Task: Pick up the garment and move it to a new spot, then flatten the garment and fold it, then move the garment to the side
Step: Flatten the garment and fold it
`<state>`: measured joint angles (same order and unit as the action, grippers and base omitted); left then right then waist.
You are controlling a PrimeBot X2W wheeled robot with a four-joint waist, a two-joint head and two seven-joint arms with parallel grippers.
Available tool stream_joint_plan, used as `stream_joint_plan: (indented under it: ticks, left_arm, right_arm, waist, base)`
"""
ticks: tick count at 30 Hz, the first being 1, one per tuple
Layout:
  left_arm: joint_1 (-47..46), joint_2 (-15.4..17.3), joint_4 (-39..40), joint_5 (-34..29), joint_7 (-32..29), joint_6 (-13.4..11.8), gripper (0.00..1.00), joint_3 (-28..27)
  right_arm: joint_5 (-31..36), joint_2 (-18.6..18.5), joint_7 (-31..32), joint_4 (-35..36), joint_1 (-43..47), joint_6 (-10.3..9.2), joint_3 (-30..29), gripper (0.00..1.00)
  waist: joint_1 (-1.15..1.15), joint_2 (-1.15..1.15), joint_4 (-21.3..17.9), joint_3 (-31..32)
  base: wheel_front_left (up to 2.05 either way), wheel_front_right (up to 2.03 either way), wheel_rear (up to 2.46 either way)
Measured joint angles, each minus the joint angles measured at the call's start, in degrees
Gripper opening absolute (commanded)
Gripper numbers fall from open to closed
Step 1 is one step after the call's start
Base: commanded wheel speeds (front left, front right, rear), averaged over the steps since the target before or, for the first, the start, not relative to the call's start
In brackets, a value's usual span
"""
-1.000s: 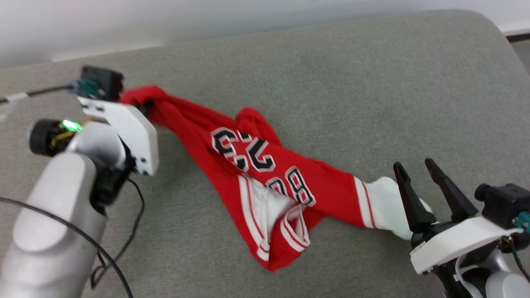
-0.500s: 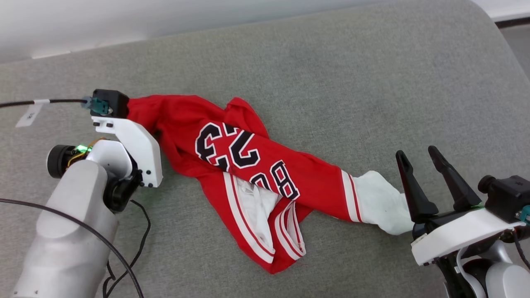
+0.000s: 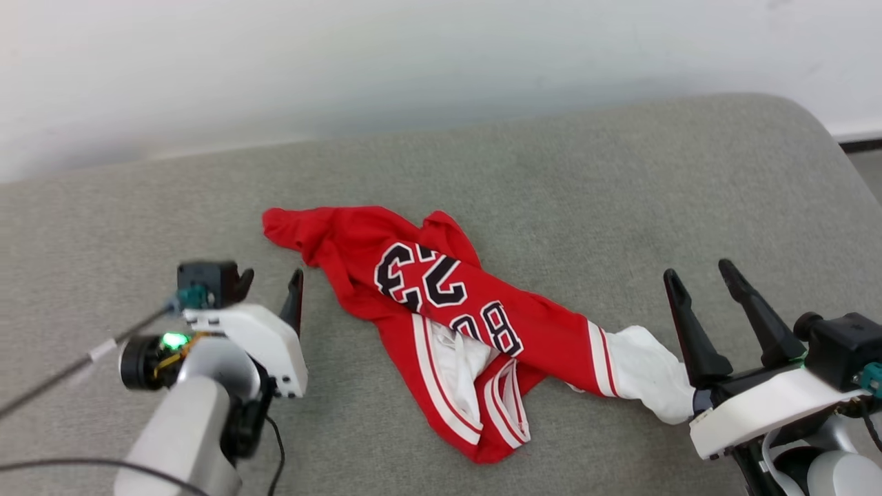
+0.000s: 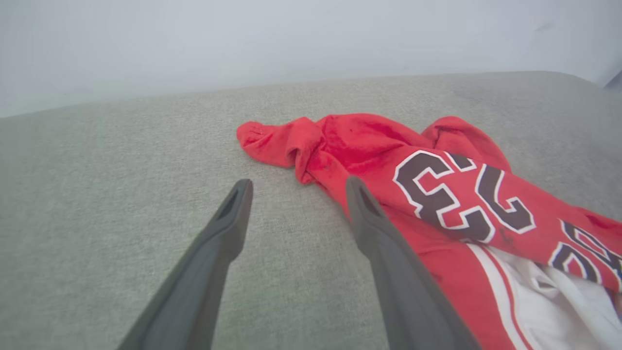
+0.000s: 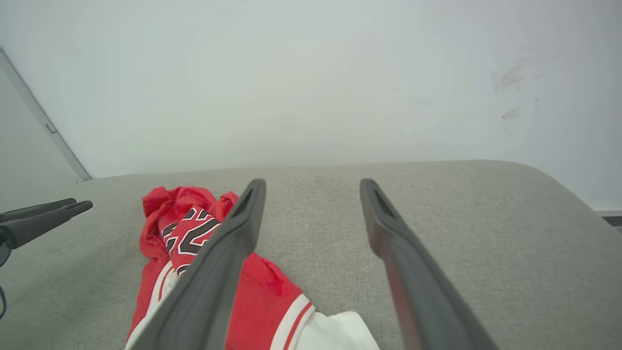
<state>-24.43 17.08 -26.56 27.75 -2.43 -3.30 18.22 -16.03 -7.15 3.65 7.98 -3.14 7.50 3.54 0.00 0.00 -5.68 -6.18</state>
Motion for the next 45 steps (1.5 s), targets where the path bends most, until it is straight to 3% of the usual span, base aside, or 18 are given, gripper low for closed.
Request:
stream_joint_plan:
  ticks: [6, 15, 23, 28, 29, 30, 31, 36, 45]
  left_arm:
    - [7.1, -1.6, 9.9, -0.8, -1.2, -1.7, 1.0, 3.1]
    - [8.8, -2.6, 21.3, -0.8, -16.3, 2.7, 1.0, 13.3]
    - [6.0, -3.3, 18.7, 1.5, -27.0, 5.1, 1.0, 17.4]
    - [4.4, -3.3, 15.7, 2.8, -30.3, 6.1, 1.0, 18.1]
    - [4.2, -3.4, 15.3, 3.1, -30.4, 6.2, 0.84, 18.1]
    - [3.9, -3.3, 15.0, 3.1, -30.3, 6.2, 0.14, 18.1]
    - [3.8, -3.3, 14.7, 3.0, -30.3, 6.2, 0.0, 18.0]
    - [3.8, -2.2, 15.6, 2.5, -27.1, 5.1, 0.0, 16.3]
    - [10.2, 1.7, 25.1, 2.9, -18.9, -2.1, 0.0, 8.1]
  right_arm:
    - [0.1, -0.4, 0.3, -1.9, 1.3, -0.01, 0.2, 1.0]
    - [-0.6, -0.5, 1.5, -2.4, 1.8, 0.0, 0.8, 1.0]
    - [-0.8, -0.4, 2.2, -2.6, 1.7, 0.0, 1.3, 1.0]
    - [-1.6, -0.1, 1.9, -3.5, 1.0, 0.0, 1.5, 1.0]
    - [-1.7, 0.0, 1.6, -3.7, 0.9, 0.0, 1.5, 1.0]
    - [-1.7, 0.1, 1.6, -4.0, 0.9, 0.0, 1.4, 1.0]
    - [-1.9, 0.3, 1.6, -4.2, 0.9, -0.01, 1.3, 1.0]
    - [-2.2, 0.5, 1.4, -4.7, 1.2, 0.0, 0.1, 1.0]
    - [-2.1, 0.5, 2.6, -4.1, 2.3, 0.0, -1.9, 1.0]
  waist:
    - [0.0, 0.0, 1.7, 2.9]
    - [0.0, 0.0, 0.5, 2.5]
    - [0.0, 0.0, -2.1, -0.2]
    - [0.0, 0.0, -3.7, -2.0]
    - [0.0, 0.0, -4.0, -2.3]
    - [0.0, 0.0, -4.2, -2.5]
    - [0.0, 0.0, -4.4, -2.6]
    - [0.0, 0.0, -3.9, -2.1]
    - [0.0, 0.0, 0.3, -0.5]
  base:
    - [0.0, 0.0, 0.0]
    - [0.0, 0.0, 0.0]
    - [0.0, 0.0, 0.0]
    - [0.0, 0.0, 0.0]
    - [0.0, 0.0, 0.0]
    - [0.0, 0.0, 0.0]
    - [0.0, 0.0, 0.0]
    - [0.0, 0.0, 0.0]
    - [0.0, 0.0, 0.0]
